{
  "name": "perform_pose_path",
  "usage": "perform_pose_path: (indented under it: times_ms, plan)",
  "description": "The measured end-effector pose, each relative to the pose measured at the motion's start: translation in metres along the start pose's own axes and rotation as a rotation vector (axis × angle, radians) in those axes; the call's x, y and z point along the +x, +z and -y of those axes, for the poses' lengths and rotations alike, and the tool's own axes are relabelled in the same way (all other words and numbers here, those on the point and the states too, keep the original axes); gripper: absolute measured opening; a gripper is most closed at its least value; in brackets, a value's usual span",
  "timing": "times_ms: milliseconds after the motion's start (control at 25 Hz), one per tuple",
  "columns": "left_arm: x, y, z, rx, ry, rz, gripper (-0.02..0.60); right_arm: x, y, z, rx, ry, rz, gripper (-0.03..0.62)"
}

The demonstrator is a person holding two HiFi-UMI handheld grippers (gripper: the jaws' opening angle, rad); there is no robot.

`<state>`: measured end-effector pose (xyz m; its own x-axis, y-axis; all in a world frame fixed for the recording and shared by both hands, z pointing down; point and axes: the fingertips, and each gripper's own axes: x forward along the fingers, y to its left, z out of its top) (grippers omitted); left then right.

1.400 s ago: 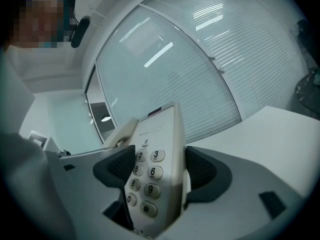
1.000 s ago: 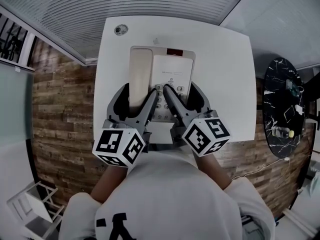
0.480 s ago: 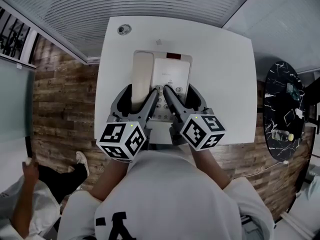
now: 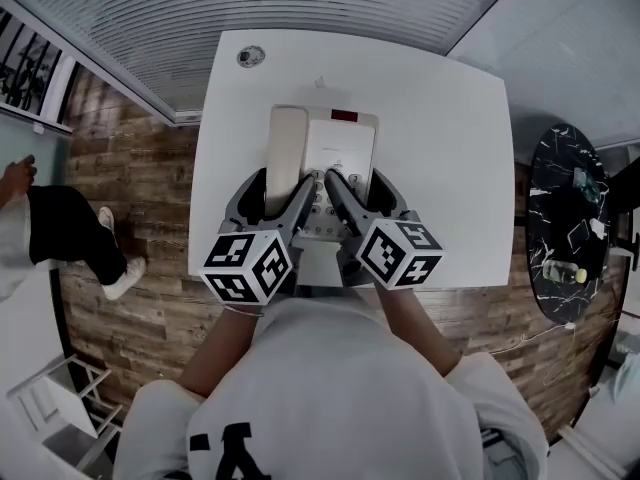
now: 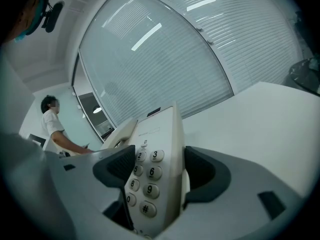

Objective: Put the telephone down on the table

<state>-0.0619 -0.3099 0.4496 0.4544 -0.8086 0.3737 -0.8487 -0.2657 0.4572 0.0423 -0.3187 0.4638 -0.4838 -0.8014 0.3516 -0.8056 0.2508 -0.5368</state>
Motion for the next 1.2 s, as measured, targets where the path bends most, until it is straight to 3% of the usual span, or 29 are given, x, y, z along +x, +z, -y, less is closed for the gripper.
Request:
perform_pose_path:
  times_ms: [1200]
  plan:
    - [0.020,-0.053,-0.031,-0.060,0.054,-0.123,0.331,0.020,-0.052,0.029,0.055,-0.057,-0.129,0.327]
